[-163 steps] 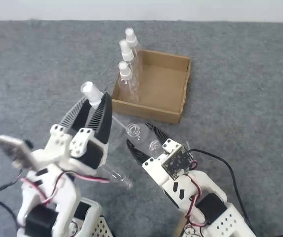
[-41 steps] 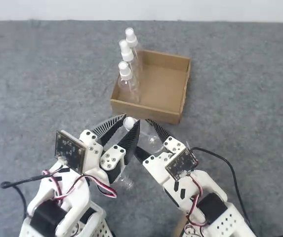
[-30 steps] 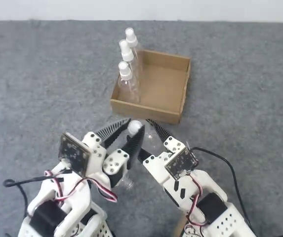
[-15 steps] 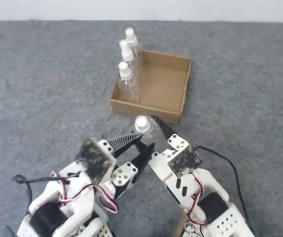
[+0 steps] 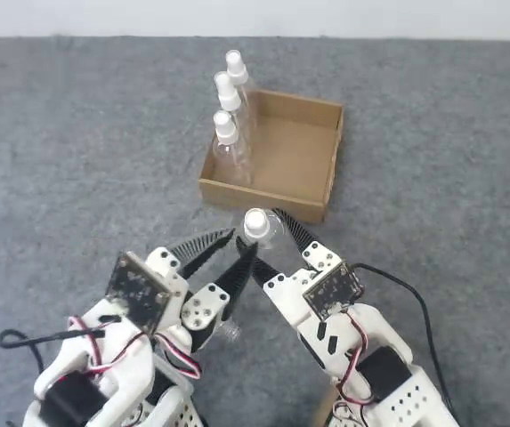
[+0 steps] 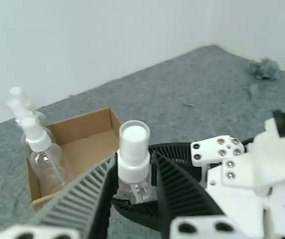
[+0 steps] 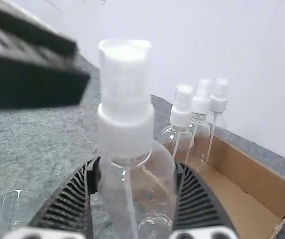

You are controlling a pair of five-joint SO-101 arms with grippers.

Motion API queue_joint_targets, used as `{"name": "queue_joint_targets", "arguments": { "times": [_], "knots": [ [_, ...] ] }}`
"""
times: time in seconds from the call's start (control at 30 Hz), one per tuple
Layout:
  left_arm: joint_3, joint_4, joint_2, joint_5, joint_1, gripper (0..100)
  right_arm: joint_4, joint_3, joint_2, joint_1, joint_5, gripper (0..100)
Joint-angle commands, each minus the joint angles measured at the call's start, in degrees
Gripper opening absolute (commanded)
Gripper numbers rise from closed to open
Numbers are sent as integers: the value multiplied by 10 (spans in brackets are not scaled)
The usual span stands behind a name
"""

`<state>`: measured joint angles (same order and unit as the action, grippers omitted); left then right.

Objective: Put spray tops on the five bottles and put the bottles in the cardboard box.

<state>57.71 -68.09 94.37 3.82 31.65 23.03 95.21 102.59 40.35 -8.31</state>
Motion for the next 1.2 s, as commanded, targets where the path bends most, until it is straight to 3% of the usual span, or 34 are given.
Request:
{"name": "queue_joint_targets", "arguments": {
  "times": [0.0, 0.37, 0.67, 0.93, 1.17],
  "knots": [
    [-37, 2, 4, -4, -33, 98, -6, 12, 1, -11, -6, 6],
    [-16, 19, 102, -3, -101, 94, -5, 12, -1, -10, -6, 6],
    [124, 191, 91, 53, -190, 97, -5, 12, 3, 10, -7, 6],
    [175, 235, 91, 52, -187, 97, -5, 12, 4, 55, -7, 6],
    [210, 233, 91, 22, -100, 96, -5, 12, 4, 52, -7, 6]
  ]
}}
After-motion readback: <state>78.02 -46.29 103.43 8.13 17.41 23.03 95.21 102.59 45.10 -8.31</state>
